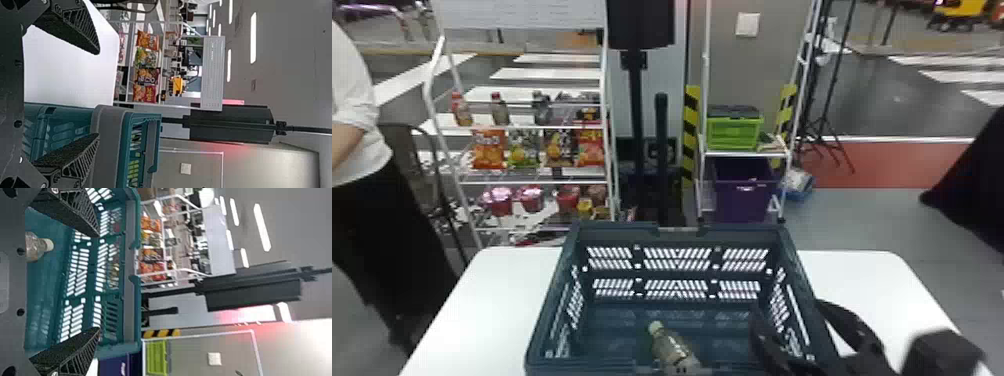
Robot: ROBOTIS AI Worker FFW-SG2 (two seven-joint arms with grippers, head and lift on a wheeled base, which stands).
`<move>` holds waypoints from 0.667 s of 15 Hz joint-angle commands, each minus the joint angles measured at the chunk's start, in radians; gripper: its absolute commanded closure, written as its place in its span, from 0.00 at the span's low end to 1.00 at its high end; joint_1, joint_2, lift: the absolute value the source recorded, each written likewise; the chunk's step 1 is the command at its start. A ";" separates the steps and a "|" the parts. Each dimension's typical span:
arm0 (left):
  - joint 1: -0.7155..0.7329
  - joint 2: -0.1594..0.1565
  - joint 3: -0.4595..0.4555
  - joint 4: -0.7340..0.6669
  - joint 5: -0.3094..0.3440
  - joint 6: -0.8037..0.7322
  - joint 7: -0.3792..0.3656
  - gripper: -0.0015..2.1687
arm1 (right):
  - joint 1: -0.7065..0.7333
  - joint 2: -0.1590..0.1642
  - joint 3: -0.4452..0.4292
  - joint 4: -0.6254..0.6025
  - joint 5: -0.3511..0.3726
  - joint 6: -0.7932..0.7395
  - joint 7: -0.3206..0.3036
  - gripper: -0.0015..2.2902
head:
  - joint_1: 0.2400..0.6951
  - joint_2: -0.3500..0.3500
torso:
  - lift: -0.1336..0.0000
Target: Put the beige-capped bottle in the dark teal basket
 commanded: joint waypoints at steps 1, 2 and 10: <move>0.000 -0.001 -0.002 -0.007 -0.004 0.009 0.002 0.07 | 0.133 -0.001 -0.042 0.009 -0.002 -0.215 0.017 0.02 | 0.57 0.50 | 1.00; 0.000 -0.003 -0.005 -0.010 -0.005 0.015 0.002 0.07 | 0.182 0.001 -0.058 0.023 -0.002 -0.289 0.027 0.02 | 0.57 0.50 | 1.00; 0.002 -0.010 -0.021 -0.016 -0.025 0.018 0.025 0.07 | 0.372 0.053 -0.135 0.154 -0.009 -0.577 0.108 0.03 | 0.57 0.50 | 1.00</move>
